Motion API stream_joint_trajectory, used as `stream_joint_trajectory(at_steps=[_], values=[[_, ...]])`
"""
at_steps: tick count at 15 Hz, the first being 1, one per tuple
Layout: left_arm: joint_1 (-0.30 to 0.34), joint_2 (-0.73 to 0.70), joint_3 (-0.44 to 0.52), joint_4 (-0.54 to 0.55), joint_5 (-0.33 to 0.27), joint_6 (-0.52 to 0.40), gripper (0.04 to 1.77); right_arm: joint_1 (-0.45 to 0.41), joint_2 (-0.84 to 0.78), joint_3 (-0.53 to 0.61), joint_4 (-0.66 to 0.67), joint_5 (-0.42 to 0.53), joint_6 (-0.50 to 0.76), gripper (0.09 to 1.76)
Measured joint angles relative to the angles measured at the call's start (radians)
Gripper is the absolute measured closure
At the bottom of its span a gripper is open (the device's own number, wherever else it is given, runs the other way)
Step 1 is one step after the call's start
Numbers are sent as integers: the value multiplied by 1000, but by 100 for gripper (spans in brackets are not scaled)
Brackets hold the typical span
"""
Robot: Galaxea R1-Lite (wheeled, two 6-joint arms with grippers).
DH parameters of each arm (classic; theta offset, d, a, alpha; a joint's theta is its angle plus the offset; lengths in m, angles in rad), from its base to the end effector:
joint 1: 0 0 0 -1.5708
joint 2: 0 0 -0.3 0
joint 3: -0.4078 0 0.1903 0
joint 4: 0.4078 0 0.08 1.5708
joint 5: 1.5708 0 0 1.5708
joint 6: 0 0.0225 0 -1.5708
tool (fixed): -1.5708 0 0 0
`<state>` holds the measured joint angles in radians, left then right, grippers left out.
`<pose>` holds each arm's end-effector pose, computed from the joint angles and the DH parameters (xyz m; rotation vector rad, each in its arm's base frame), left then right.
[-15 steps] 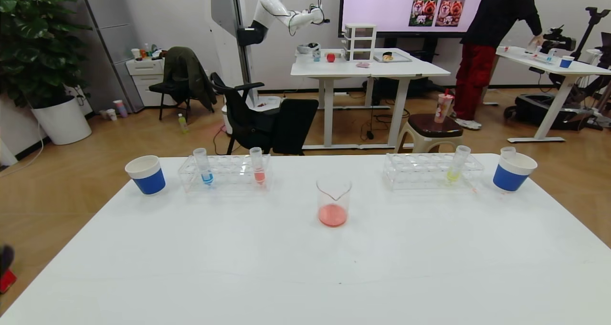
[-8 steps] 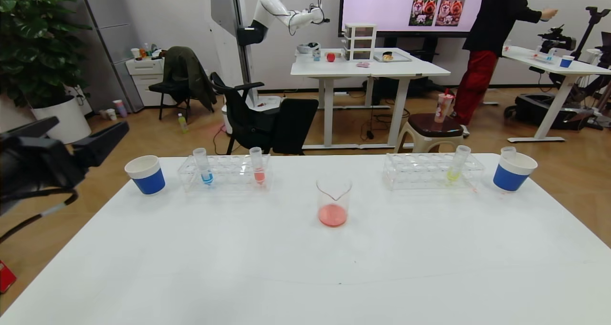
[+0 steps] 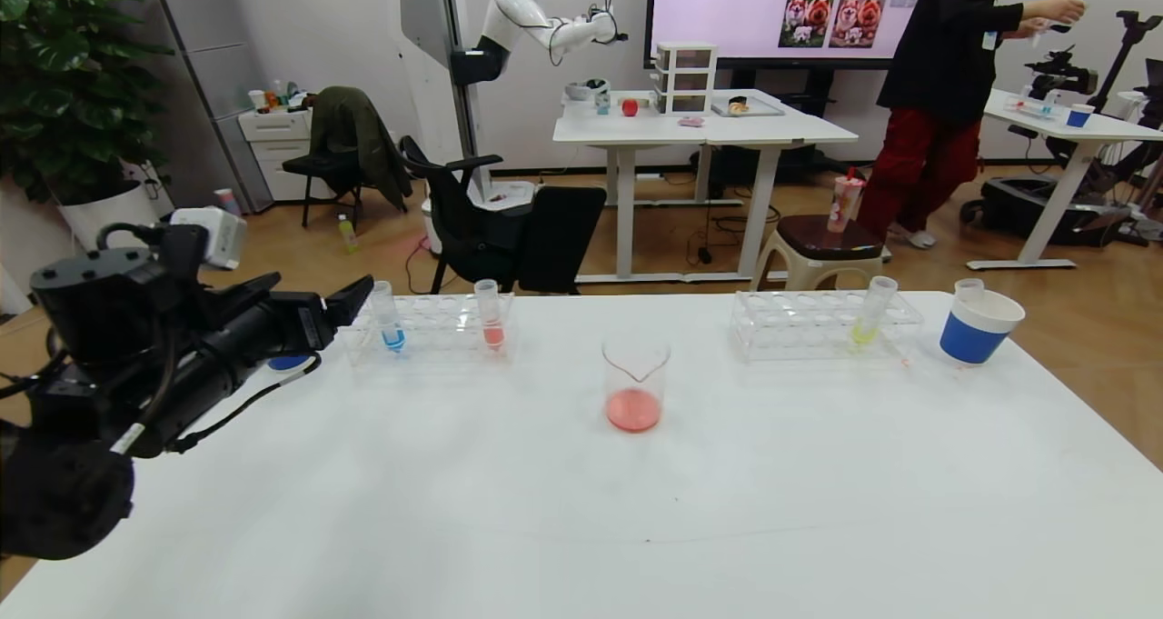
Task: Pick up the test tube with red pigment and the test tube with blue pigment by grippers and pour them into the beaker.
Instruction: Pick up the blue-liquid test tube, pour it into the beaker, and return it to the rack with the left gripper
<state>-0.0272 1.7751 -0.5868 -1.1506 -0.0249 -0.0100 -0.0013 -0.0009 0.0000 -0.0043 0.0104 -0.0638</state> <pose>0.2984 -0.0087 0.1560 -0.0100 0.0380 -0.0519 -0.0229 0.0003 0.0759 -0.0638 -0.0055 0.0089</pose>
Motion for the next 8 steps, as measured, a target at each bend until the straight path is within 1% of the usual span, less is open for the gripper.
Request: stream_joint_trajectory(at_steps=[1,3,6,8], values=[[1,56,1,-72,3,-1,6,0,0,0,0,0,0,11],[0,143,15,-176,20,-3,6,0,0,0,0,0,0,11],[-6,251,33,-285,44,-4,6,0,0,0,0,0,0,11],[-8,310,27,-324,49,-5,6,0,0,0,0,0,0,11]])
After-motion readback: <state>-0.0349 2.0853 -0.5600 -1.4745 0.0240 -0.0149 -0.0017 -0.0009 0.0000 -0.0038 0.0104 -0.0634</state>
